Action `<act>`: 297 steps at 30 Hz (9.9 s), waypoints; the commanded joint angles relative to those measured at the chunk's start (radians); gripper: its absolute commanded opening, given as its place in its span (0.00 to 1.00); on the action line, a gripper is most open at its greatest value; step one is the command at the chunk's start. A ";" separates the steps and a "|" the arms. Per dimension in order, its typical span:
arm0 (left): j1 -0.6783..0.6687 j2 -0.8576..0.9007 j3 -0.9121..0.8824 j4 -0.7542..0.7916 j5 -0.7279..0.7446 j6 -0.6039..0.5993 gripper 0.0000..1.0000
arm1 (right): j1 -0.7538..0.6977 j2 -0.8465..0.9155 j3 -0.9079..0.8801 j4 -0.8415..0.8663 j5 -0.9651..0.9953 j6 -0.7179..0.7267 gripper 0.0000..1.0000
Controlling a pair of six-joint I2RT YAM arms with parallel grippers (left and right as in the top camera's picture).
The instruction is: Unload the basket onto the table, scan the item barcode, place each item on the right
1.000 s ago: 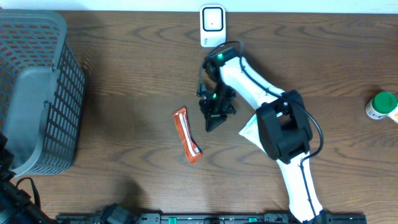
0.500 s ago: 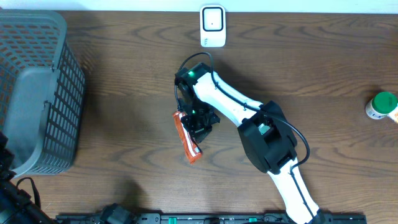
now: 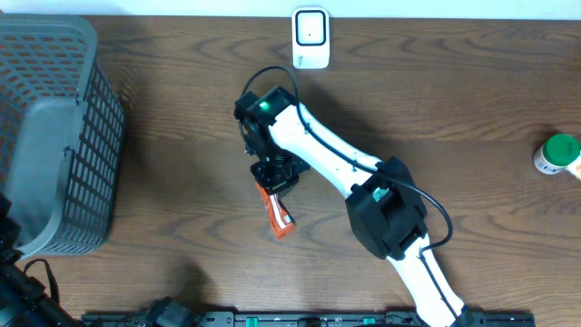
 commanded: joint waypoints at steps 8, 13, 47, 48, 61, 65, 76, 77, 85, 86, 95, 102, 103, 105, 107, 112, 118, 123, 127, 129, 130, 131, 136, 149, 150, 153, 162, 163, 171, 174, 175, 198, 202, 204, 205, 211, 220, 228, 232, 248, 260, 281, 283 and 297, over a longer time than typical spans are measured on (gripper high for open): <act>0.004 -0.009 -0.007 0.001 -0.012 0.013 0.85 | 0.052 -0.001 -0.105 0.130 0.069 0.075 0.01; 0.004 -0.009 -0.007 0.001 -0.012 0.013 0.85 | 0.052 -0.001 -0.256 0.184 0.068 0.127 0.01; 0.004 -0.009 -0.007 0.001 -0.012 0.013 0.85 | 0.135 -0.003 -0.296 0.069 0.050 0.145 0.01; 0.004 -0.009 -0.007 0.002 -0.012 0.013 0.85 | 0.134 -0.003 -0.301 0.080 0.066 0.145 0.01; 0.004 -0.009 -0.007 0.002 -0.012 0.013 0.85 | 0.122 -0.003 -0.098 0.013 0.171 0.095 0.01; 0.004 -0.009 -0.007 0.001 -0.012 0.013 0.85 | 0.121 -0.003 -0.077 -0.037 0.175 0.131 0.01; 0.004 -0.009 -0.007 0.001 -0.012 0.013 0.85 | 0.142 -0.003 -0.081 -0.062 0.166 0.130 0.01; 0.004 -0.009 -0.007 0.001 -0.012 0.013 0.85 | 0.145 -0.003 -0.085 -0.061 0.166 0.130 0.01; 0.004 -0.009 -0.007 0.001 -0.012 0.013 0.85 | 0.170 -0.003 -0.161 0.004 0.166 0.144 0.01; 0.004 -0.009 -0.007 0.001 -0.012 0.013 0.85 | 0.170 -0.003 -0.175 0.012 0.166 0.146 0.01; 0.004 -0.009 -0.007 0.002 -0.012 0.013 0.85 | 0.167 -0.003 -0.299 0.069 0.222 0.146 0.01; 0.004 -0.009 -0.007 0.002 -0.012 0.013 0.85 | 0.149 -0.003 -0.321 0.103 0.597 0.156 0.01; 0.004 -0.009 -0.007 0.001 -0.012 0.013 0.85 | 0.142 -0.003 -0.321 0.125 0.649 0.156 0.01; 0.004 -0.009 -0.007 0.001 -0.012 0.013 0.85 | 0.127 -0.003 -0.321 0.167 0.715 0.155 0.01; 0.004 -0.009 -0.007 0.001 -0.012 0.013 0.85 | 0.111 -0.003 -0.321 0.212 0.742 0.133 0.01; 0.004 -0.009 -0.007 0.001 -0.012 0.013 0.85 | 0.073 -0.003 -0.285 0.268 0.671 0.099 0.01; 0.004 -0.009 -0.007 0.001 -0.012 0.013 0.85 | 0.063 -0.003 -0.028 0.043 0.426 0.100 0.28; 0.004 -0.009 -0.007 0.001 -0.012 0.013 0.85 | 0.034 -0.003 0.190 -0.080 0.276 0.158 0.77; 0.004 -0.009 -0.007 0.001 -0.012 0.013 0.85 | -0.034 -0.003 0.219 -0.058 0.105 0.221 0.99; 0.004 -0.009 -0.007 0.001 -0.012 0.013 0.85 | -0.078 0.000 0.196 -0.052 0.063 0.284 0.99; 0.004 -0.009 -0.007 0.001 -0.012 0.013 0.85 | -0.102 0.000 0.180 -0.049 0.064 0.335 0.99; 0.004 -0.009 -0.007 0.001 -0.012 0.013 0.85 | -0.122 0.000 0.166 -0.042 0.064 0.377 0.99; 0.004 -0.009 -0.007 0.001 -0.012 0.013 0.85 | -0.215 0.000 0.093 0.029 0.014 0.563 0.99; 0.004 -0.008 -0.010 0.001 -0.012 0.013 0.85 | -0.275 0.000 -0.093 0.315 -0.141 0.623 0.83; 0.004 -0.008 -0.010 0.001 -0.012 0.013 0.85 | -0.275 0.000 -0.093 0.326 -0.141 0.637 0.83; 0.004 -0.008 -0.011 0.001 -0.012 0.013 0.85 | -0.273 0.000 -0.093 0.349 -0.136 0.678 0.82; 0.004 -0.008 -0.011 0.001 -0.012 0.013 0.85 | -0.233 0.000 -0.094 0.375 -0.089 0.726 0.78; 0.004 -0.008 -0.011 0.001 -0.012 0.013 0.85 | -0.227 0.000 -0.094 0.377 -0.089 0.737 0.76; 0.004 -0.008 -0.011 0.001 -0.012 0.013 0.85 | -0.192 0.000 -0.093 0.402 -0.058 0.777 0.74; 0.004 -0.008 -0.011 0.001 -0.012 0.013 0.85 | -0.187 0.007 -0.094 0.401 -0.034 0.777 0.75; 0.004 -0.008 -0.011 0.001 -0.012 0.013 0.85 | -0.185 0.012 -0.094 0.399 -0.020 0.777 0.75; 0.004 -0.008 -0.011 0.001 -0.012 0.013 0.85 | -0.192 0.097 -0.058 0.403 0.042 0.656 0.01; 0.004 -0.008 -0.011 0.001 -0.012 0.013 0.85 | -0.192 0.073 -0.032 0.397 0.042 0.629 0.01; 0.004 -0.008 -0.011 0.001 -0.012 0.013 0.85 | -0.192 0.044 -0.021 0.391 0.043 0.627 0.01; 0.004 -0.008 -0.011 0.001 -0.012 0.013 0.85 | -0.192 0.028 -0.021 0.392 0.044 0.621 0.01; 0.004 -0.008 -0.011 0.001 -0.012 0.013 0.85 | -0.176 -0.130 -0.021 0.393 0.203 0.607 0.01; 0.004 -0.008 -0.011 0.001 -0.012 0.013 0.85 | -0.100 -0.395 -0.021 0.410 0.388 0.544 0.02; 0.004 -0.008 -0.011 0.001 -0.012 0.013 0.85 | -0.077 -0.555 -0.021 0.215 0.531 0.896 0.01; 0.004 -0.008 -0.011 0.001 -0.012 0.013 0.85 | -0.112 -0.577 -0.021 0.095 0.496 1.049 0.01; 0.004 -0.008 -0.011 0.001 -0.012 0.013 0.85 | -0.157 -0.579 -0.021 0.156 0.431 0.777 0.02; 0.004 -0.008 -0.011 0.001 -0.012 0.013 0.85 | -0.233 -0.603 -0.027 0.509 0.018 -0.039 0.01; 0.004 -0.007 -0.011 0.002 -0.012 0.013 0.85 | -0.538 -0.550 -0.376 1.078 -1.084 -0.779 0.01; 0.004 -0.007 -0.011 0.002 -0.012 0.013 0.85 | -0.552 -0.513 -0.396 1.212 -1.193 -0.778 0.01; 0.004 -0.007 -0.011 -0.025 -0.177 0.013 0.85 | -0.595 -0.119 -0.389 2.537 -1.029 -0.050 0.01</act>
